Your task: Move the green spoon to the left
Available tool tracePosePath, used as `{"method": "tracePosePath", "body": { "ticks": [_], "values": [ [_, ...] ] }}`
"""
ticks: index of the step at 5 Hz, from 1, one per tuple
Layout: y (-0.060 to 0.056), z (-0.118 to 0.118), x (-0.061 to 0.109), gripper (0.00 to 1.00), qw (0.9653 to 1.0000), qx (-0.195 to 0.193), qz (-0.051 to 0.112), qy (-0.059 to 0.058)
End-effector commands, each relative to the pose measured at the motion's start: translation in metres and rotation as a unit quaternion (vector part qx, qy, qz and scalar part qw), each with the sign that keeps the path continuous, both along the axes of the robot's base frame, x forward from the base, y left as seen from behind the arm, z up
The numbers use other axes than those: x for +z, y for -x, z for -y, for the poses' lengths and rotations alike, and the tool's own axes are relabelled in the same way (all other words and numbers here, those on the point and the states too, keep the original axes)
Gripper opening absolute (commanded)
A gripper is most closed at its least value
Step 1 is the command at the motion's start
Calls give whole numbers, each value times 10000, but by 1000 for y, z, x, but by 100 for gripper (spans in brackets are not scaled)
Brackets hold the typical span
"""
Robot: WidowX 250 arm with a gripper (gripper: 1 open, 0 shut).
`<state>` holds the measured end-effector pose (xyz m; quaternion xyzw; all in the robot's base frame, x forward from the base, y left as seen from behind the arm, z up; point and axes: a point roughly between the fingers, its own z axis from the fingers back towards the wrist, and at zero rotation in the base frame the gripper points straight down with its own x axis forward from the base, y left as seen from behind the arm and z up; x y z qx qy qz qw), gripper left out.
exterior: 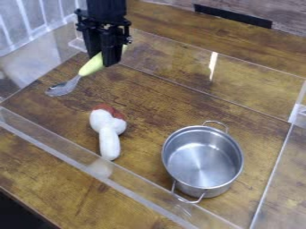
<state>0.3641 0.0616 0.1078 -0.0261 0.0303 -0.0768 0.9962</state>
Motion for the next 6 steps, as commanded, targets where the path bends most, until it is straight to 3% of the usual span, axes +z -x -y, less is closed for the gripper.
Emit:
{"method": "tracePosePath", "body": {
  "ticks": [1, 6],
  "values": [
    [-7, 6, 21, 0, 9995, -42, 312, -40],
    [-12, 19, 18, 0, 9998, -19, 189, 40]
  ]
}}
